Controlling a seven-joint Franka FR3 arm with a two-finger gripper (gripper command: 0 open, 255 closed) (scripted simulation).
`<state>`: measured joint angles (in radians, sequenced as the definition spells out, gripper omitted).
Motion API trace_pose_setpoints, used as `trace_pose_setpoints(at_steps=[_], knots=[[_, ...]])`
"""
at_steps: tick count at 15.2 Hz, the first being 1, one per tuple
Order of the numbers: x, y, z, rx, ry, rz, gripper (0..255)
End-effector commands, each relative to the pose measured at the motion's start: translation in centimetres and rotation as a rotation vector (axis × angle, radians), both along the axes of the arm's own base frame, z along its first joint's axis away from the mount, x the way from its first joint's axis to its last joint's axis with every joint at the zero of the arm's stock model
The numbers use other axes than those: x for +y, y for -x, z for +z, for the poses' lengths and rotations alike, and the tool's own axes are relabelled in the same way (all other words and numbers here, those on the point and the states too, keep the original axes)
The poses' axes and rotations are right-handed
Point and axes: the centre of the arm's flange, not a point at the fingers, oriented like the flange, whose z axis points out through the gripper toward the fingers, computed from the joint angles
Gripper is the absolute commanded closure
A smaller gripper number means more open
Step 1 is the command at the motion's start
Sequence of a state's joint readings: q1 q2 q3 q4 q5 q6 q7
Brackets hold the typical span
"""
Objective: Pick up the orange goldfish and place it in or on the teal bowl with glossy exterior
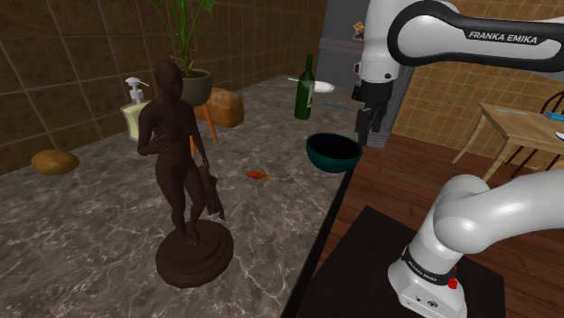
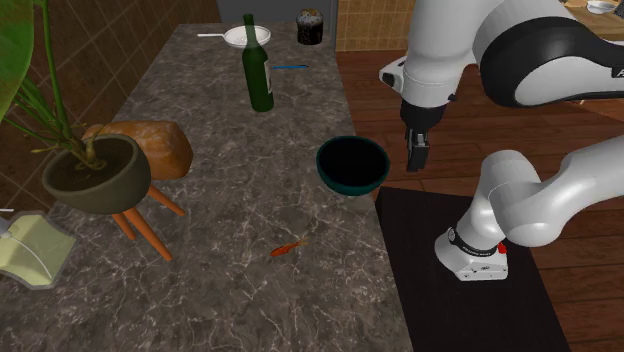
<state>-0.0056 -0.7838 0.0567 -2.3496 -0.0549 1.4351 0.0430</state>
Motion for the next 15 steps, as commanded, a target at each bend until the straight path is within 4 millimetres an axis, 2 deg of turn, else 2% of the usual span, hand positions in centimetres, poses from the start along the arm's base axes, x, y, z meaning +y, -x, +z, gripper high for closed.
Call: trace_pose_setpoints(at_steps=[1, 8, 15], knots=[[0.0, 0.0, 0.0, 0.000, 0.000, 0.000, 0], [3.4, -6.9, -3.8, -0.029, -0.022, 0.151, 0], [7.9, -13.4, -7.3, -0.057, -0.043, 0.302, 0]])
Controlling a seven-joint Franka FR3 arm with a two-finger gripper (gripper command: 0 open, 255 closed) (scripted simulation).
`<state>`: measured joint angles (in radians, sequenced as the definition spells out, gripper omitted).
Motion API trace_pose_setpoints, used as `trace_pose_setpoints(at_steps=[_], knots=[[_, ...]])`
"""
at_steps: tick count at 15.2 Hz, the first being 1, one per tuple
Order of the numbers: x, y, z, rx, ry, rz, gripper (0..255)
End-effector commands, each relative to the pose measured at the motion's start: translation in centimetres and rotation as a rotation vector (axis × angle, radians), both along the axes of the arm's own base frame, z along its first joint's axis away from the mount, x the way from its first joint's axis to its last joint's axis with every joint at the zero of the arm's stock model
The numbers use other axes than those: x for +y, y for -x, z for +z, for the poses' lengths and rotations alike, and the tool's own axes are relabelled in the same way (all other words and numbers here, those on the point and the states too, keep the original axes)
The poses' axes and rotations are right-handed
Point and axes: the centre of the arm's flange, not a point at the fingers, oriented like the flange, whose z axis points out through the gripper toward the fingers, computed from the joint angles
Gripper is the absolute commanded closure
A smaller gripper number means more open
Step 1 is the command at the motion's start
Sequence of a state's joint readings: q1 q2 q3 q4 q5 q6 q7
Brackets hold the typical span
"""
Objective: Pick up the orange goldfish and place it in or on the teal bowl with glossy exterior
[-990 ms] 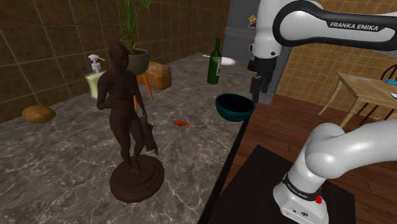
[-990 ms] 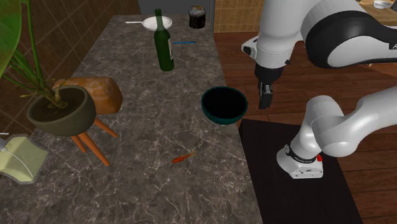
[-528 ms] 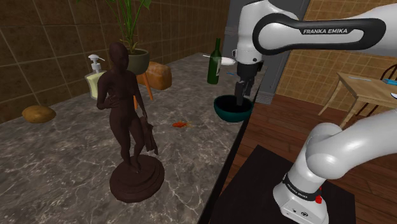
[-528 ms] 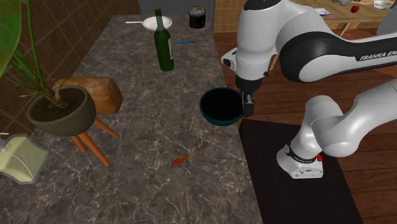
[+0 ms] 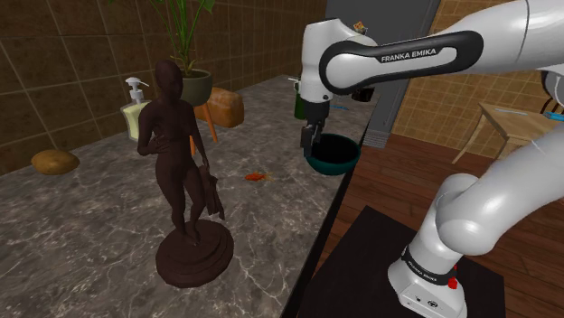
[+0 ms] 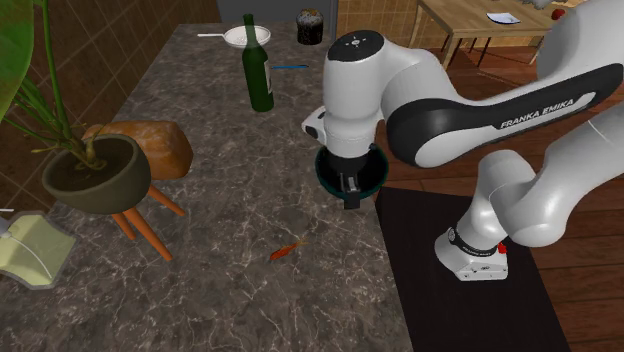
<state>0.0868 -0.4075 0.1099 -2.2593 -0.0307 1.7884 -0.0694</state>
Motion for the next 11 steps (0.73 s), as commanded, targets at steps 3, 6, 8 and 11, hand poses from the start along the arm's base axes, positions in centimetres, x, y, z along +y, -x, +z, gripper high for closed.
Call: trace_pose_setpoints(at_steps=[3, 6, 8, 11], knots=[[3.1, -3.6, -2.1, -0.018, -0.014, 0.088, 0], [5.5, -6.1, -3.5, -0.030, -0.023, 0.152, 0], [7.2, -7.6, -4.4, -0.038, -0.029, 0.195, 0], [9.9, -9.8, -5.7, -0.051, -0.039, 0.260, 0]])
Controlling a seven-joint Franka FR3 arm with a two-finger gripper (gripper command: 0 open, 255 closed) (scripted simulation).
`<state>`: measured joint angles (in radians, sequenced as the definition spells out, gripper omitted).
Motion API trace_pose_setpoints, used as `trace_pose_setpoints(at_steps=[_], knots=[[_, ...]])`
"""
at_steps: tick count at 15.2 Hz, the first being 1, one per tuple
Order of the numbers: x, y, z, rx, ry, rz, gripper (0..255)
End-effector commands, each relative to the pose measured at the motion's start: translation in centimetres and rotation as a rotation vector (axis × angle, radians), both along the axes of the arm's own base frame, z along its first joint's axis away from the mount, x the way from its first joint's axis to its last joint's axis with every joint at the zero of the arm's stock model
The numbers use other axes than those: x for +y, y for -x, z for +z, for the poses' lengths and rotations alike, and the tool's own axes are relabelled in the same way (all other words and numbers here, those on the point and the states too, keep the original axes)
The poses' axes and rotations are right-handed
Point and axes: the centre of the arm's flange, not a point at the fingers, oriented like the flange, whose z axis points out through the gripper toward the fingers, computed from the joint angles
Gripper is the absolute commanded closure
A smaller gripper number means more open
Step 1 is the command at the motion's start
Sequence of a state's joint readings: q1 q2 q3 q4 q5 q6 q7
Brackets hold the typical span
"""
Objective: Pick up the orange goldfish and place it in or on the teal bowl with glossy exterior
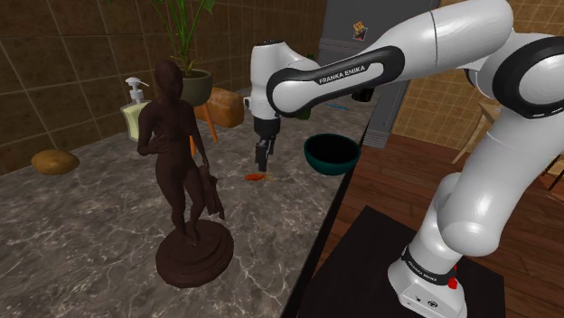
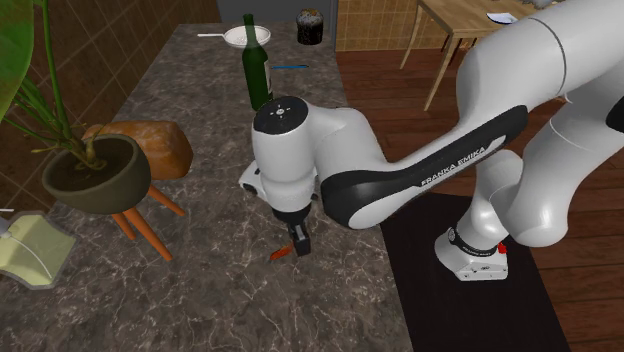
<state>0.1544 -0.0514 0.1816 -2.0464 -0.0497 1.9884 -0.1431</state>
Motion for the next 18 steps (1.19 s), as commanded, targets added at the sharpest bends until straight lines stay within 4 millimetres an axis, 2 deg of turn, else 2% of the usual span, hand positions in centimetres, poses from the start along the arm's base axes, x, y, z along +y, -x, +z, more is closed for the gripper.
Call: trace_pose_setpoints(at_steps=[1, 2, 9, 17, 18], knots=[[1.7, -1.2, -0.8, -0.009, -0.007, 0.045, 0], [1.8, -1.3, -0.8, -0.009, -0.007, 0.046, 0], [1.6, -1.4, -4.8, -0.009, -0.007, 0.046, 0], [1.6, -1.4, -4.8, -0.009, -0.007, 0.046, 0], [1.6, -1.4, -4.8, -0.009, -0.007, 0.046, 255]])
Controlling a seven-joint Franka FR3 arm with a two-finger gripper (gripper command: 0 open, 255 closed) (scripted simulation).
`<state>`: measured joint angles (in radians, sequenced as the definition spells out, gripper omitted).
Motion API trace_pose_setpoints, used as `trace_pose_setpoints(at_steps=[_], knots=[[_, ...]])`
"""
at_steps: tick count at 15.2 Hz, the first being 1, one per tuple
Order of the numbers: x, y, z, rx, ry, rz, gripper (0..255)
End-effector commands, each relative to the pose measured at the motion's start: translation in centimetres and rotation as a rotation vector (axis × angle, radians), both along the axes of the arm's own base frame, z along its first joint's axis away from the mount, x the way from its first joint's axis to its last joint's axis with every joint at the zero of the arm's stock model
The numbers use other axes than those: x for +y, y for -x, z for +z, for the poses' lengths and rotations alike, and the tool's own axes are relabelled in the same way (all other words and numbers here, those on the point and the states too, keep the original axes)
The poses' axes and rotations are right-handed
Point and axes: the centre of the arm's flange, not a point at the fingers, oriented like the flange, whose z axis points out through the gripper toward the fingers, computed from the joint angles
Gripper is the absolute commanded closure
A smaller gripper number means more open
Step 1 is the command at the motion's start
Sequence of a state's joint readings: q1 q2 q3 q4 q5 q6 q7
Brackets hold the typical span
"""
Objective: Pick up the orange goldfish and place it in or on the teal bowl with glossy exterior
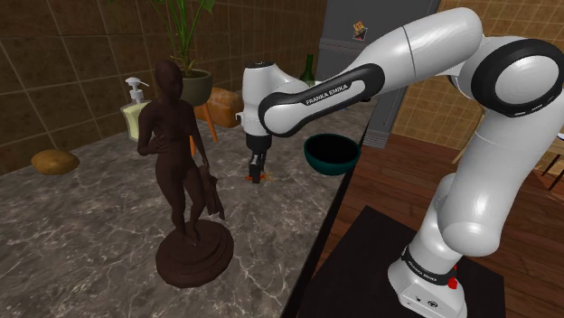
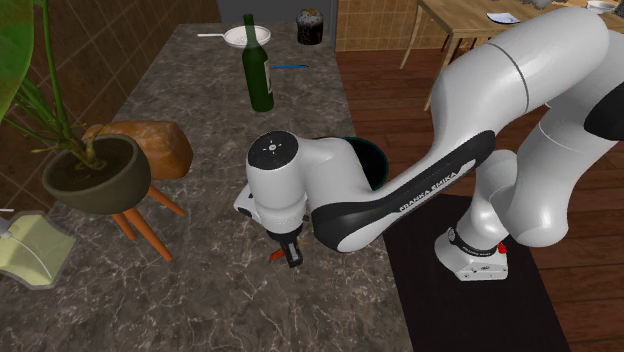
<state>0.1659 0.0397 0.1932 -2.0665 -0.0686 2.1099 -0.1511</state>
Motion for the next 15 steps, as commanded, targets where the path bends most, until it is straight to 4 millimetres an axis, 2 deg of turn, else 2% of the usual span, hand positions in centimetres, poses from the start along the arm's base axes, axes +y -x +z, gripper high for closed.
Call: trace_pose_setpoints(at_steps=[1, 9, 15], knots=[[0.0, 0.0, 0.0, 0.000, 0.000, 0.000, 255], [0.0, 0.0, 0.0, 0.000, 0.000, 0.000, 255], [0.0, 0.0, 3.2, 0.000, 0.000, 0.000, 255]])
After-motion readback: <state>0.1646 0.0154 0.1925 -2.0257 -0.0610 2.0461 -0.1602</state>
